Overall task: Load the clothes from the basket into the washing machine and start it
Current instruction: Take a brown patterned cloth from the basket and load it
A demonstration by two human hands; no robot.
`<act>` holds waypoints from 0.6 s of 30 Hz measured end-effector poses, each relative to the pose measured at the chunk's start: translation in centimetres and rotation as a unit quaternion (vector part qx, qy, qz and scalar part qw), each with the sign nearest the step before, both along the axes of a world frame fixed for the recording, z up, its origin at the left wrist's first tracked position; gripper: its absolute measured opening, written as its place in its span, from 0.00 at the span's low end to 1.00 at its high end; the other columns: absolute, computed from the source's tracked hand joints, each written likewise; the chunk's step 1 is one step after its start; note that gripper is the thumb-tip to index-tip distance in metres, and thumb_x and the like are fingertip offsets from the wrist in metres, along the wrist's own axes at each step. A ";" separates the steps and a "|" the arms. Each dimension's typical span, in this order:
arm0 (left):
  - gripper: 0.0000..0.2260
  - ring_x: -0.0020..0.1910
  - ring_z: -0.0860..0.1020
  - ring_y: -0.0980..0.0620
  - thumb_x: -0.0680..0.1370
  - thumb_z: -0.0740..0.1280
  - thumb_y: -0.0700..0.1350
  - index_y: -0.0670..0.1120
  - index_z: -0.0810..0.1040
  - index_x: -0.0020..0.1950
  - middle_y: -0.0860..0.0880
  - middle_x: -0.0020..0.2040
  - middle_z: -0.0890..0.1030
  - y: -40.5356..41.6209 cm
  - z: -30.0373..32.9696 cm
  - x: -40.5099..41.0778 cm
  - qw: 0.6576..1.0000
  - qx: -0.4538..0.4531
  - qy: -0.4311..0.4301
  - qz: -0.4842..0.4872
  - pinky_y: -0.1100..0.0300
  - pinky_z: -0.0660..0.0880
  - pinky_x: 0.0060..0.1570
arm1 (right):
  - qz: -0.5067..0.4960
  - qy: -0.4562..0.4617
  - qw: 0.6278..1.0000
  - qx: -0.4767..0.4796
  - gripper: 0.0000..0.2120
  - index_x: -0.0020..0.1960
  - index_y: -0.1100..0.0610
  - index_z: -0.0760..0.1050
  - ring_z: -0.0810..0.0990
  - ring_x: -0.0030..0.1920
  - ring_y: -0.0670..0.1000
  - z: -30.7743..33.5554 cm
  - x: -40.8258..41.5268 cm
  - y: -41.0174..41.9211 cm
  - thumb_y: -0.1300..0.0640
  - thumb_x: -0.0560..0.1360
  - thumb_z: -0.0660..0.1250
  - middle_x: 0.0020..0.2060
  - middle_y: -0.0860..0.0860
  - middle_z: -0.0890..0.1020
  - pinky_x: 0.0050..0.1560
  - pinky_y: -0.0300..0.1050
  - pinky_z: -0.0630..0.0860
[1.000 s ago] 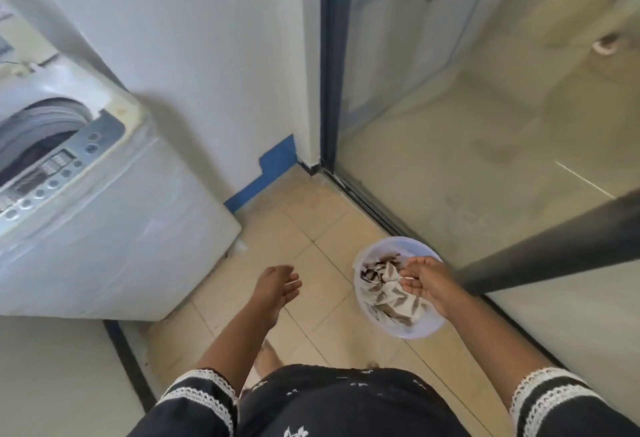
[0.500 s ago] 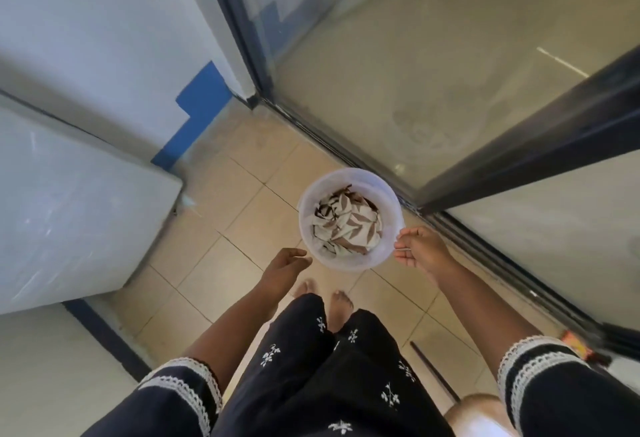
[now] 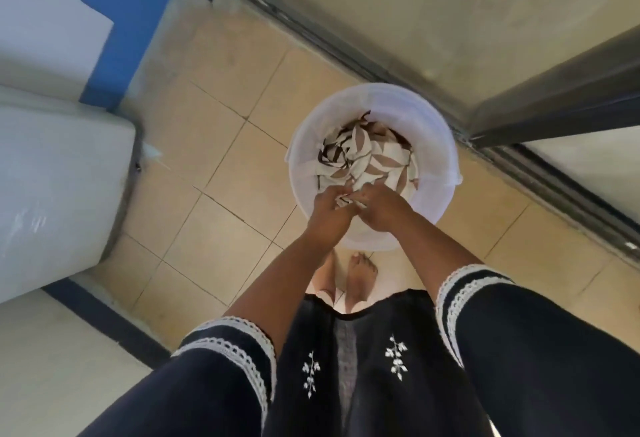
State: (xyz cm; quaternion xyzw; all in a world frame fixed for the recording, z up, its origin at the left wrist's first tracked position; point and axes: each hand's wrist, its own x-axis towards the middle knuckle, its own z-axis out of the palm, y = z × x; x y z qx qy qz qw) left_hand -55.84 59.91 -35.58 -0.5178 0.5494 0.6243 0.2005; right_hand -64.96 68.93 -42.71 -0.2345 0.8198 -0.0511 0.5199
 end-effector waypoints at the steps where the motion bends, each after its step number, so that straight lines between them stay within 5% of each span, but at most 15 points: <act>1: 0.18 0.62 0.66 0.57 0.78 0.65 0.42 0.52 0.72 0.68 0.52 0.69 0.65 0.0 -1.5 -0.3 1.000 -0.002 0.004 -0.008 0.61 0.65 0.59 | 0.046 0.013 0.999 0.005 0.25 0.73 0.57 0.63 0.71 0.67 0.61 -2.3 0.1 -0.8 0.50 0.79 0.63 0.69 0.59 0.68 0.60 0.53 0.72; 6: 0.21 0.59 0.67 0.62 0.77 0.62 0.35 0.53 0.73 0.66 0.56 0.64 0.66 -1.5 -7.6 -0.4 0.999 -0.034 0.038 -0.011 0.61 0.66 0.64 | 0.229 0.095 0.967 0.055 0.30 0.79 0.49 0.56 0.63 0.73 0.61 -11.1 -0.9 -3.7 0.53 0.80 0.63 0.78 0.53 0.53 0.67 0.58 0.69; 10: 0.24 0.66 0.68 0.56 0.74 0.59 0.31 0.52 0.74 0.65 0.54 0.65 0.69 -2.6 -10.7 0.7 0.998 -0.036 0.045 -0.004 0.55 0.69 0.67 | 0.243 0.041 0.959 0.138 0.43 0.79 0.42 0.36 0.68 0.71 0.61 -15.9 -1.6 -4.5 0.53 0.78 0.65 0.76 0.56 0.62 0.65 0.55 0.71; 14: 0.21 0.61 0.73 0.61 0.76 0.58 0.31 0.53 0.74 0.61 0.53 0.67 0.73 -3.2 -11.4 2.2 0.998 -0.023 0.059 -0.005 0.65 0.71 0.55 | 0.368 0.084 0.915 0.140 0.29 0.79 0.53 0.58 0.66 0.72 0.58 -15.6 -1.4 -4.1 0.51 0.80 0.61 0.75 0.52 0.63 0.69 0.54 0.67; 18: 0.20 0.65 0.72 0.55 0.77 0.60 0.32 0.53 0.74 0.62 0.53 0.67 0.73 -2.6 -8.1 4.1 0.998 -0.020 0.050 -0.018 0.64 0.70 0.55 | 0.269 0.050 0.960 0.050 0.14 0.59 0.60 0.77 0.77 0.60 0.59 -9.7 0.4 -2.7 0.60 0.76 0.61 0.58 0.56 0.78 0.55 0.49 0.73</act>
